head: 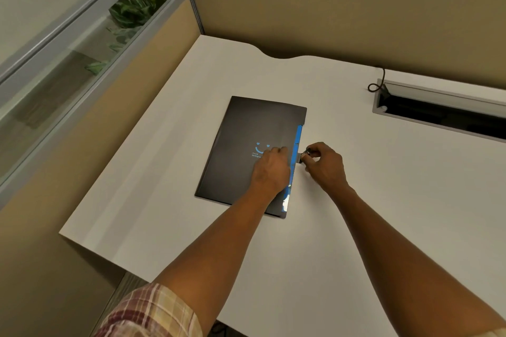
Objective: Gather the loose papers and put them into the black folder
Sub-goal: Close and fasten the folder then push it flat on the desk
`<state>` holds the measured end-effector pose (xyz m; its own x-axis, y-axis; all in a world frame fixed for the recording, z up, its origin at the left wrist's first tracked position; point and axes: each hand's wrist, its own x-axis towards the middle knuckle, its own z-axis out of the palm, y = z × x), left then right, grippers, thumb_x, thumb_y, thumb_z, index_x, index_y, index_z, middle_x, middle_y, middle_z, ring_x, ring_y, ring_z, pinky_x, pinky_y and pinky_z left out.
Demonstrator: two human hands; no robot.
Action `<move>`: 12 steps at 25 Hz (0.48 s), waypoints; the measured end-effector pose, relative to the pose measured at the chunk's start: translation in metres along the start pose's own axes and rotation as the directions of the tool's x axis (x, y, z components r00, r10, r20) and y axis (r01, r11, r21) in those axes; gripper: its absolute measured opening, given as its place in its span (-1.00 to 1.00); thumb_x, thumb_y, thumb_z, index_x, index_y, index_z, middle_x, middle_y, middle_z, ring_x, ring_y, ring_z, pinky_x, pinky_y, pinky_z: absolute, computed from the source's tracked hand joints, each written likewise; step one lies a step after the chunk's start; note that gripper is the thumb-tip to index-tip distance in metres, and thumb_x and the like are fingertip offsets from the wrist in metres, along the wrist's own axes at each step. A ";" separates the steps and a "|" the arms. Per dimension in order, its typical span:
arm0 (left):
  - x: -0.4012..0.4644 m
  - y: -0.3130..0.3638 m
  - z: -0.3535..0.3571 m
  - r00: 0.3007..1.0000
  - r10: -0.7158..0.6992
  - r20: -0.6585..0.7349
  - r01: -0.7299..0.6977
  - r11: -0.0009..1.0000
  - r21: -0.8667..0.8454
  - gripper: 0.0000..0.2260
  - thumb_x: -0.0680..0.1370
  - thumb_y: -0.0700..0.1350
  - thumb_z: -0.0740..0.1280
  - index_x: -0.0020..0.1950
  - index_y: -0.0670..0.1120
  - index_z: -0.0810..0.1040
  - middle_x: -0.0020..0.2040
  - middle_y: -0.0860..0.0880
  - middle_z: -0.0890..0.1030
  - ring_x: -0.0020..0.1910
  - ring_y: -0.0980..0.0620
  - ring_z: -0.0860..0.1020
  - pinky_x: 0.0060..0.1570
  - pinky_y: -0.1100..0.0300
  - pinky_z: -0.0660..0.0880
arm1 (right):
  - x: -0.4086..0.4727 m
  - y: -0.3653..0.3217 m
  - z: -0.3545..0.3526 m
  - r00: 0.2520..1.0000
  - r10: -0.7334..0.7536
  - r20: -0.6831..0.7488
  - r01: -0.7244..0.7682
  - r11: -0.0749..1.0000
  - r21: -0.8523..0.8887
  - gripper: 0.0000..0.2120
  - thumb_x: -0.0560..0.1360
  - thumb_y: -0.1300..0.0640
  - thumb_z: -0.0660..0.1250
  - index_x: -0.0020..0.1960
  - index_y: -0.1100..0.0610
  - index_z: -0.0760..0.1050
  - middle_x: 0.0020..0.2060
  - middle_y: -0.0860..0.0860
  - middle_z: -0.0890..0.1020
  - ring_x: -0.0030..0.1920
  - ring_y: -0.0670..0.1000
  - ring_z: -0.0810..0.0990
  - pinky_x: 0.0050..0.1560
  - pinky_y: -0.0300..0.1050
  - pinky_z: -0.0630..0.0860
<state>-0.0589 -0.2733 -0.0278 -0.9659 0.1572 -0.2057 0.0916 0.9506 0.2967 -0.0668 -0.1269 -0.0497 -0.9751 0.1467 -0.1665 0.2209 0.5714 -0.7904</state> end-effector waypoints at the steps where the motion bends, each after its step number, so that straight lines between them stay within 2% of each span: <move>1: 0.001 -0.007 -0.002 1.000 -0.013 0.000 0.013 1.000 -0.009 -0.61 0.59 -0.06 0.32 0.39 -0.12 0.39 0.29 -0.15 0.54 0.26 -0.13 0.52 0.21 0.02 0.50 | 0.000 -0.002 0.003 1.000 -0.016 0.004 0.016 1.000 0.013 -0.77 0.47 0.09 0.41 0.10 0.13 0.55 -0.08 -0.02 0.64 -0.09 0.00 0.64 0.04 0.04 0.60; 3: 0.002 -0.021 -0.002 0.999 -0.038 0.020 0.038 0.999 0.034 -0.54 0.59 0.00 0.32 0.46 -0.08 0.36 0.44 -0.12 0.43 0.41 -0.14 0.40 0.38 -0.02 0.36 | -0.001 -0.007 0.010 0.999 -0.043 0.029 0.043 0.999 0.032 -0.70 0.46 0.09 0.43 0.17 0.11 0.53 0.05 0.02 0.66 -0.08 0.00 0.65 0.09 0.00 0.58; 5: 0.001 -0.031 0.001 0.997 -0.047 0.054 0.045 0.998 0.035 -0.49 0.58 0.04 0.31 0.51 -0.04 0.31 0.53 -0.08 0.32 0.50 -0.13 0.28 0.45 -0.04 0.25 | -0.002 -0.010 0.017 0.995 -0.087 0.058 0.087 0.996 -0.006 -0.66 0.47 0.12 0.42 0.23 0.08 0.53 0.14 0.05 0.64 -0.04 0.04 0.65 0.12 0.01 0.57; 9: 0.003 -0.040 0.002 0.998 -0.007 0.061 0.008 1.000 -0.010 -0.46 0.56 0.04 0.34 0.52 -0.05 0.32 0.54 -0.09 0.31 0.51 -0.12 0.28 0.48 -0.03 0.25 | -0.008 -0.008 0.029 0.976 -0.190 0.106 0.205 0.964 -0.168 -0.63 0.49 0.28 0.33 0.27 0.07 0.55 0.20 0.08 0.61 0.14 0.11 0.57 0.18 -0.13 0.44; 12: 0.005 -0.043 0.001 0.996 -0.001 0.088 0.001 1.000 0.001 -0.43 0.56 0.05 0.35 0.53 -0.04 0.30 0.55 -0.09 0.29 0.52 -0.11 0.28 0.50 -0.01 0.23 | -0.014 -0.005 0.035 0.953 -0.265 0.145 0.299 0.896 -0.329 -0.60 0.51 0.29 0.27 0.32 0.03 0.52 0.24 0.08 0.58 0.16 0.17 0.50 0.16 -0.02 0.49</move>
<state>-0.0673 -0.3130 -0.0429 -0.9411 0.1791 -0.2869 0.0909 0.9509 0.2957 -0.0545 -0.1597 -0.0641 -0.9911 -0.1283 -0.0346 -0.0867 0.8215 -0.5636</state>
